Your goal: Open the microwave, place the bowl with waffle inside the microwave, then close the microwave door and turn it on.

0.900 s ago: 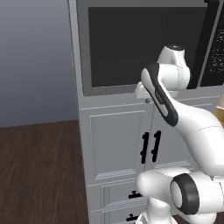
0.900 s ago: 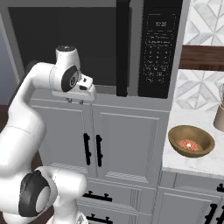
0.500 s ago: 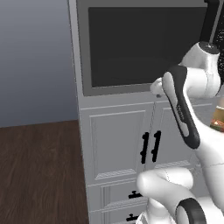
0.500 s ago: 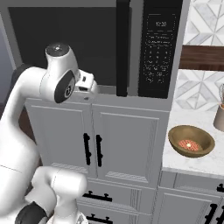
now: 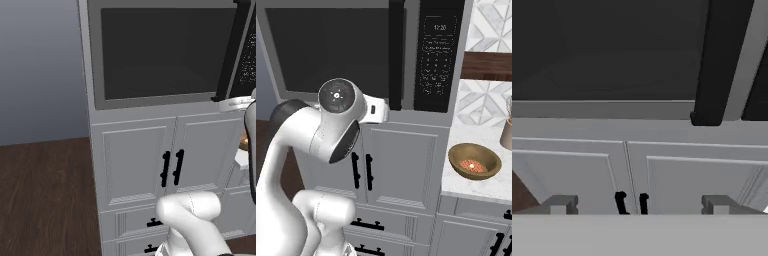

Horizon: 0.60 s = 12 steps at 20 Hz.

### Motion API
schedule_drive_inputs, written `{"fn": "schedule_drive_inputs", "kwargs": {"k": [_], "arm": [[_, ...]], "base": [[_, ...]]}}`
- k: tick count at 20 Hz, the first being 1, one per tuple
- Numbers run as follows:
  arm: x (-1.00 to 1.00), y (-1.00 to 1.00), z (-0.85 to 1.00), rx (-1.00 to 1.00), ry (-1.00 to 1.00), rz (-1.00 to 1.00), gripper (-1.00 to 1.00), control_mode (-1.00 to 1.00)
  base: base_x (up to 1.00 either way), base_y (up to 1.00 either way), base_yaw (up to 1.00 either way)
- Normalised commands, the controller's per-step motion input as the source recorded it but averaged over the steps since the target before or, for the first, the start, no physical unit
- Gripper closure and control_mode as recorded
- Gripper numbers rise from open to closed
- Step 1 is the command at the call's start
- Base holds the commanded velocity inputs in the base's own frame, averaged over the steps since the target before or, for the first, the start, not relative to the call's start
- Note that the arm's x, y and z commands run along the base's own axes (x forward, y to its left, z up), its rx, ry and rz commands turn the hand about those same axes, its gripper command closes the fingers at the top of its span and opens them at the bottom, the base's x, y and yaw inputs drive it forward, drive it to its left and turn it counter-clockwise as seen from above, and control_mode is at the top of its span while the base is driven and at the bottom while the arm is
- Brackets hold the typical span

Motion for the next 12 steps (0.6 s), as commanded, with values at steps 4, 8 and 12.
{"fn": "schedule_drive_inputs", "kwargs": {"k": [4, 8, 12], "arm": [[0.13, -0.19, 0.36, 0.05, -0.05, 0.00, -1.00, -1.00], [0.42, -0.42, 0.73, 0.02, -0.12, 0.00, -1.00, -1.00], [0.55, -0.50, 0.58, 0.05, -0.01, 0.00, -1.00, -1.00]], "base": [[0.00, 0.00, 0.00], [0.00, 0.00, 0.00], [0.00, 0.00, 0.00]]}}
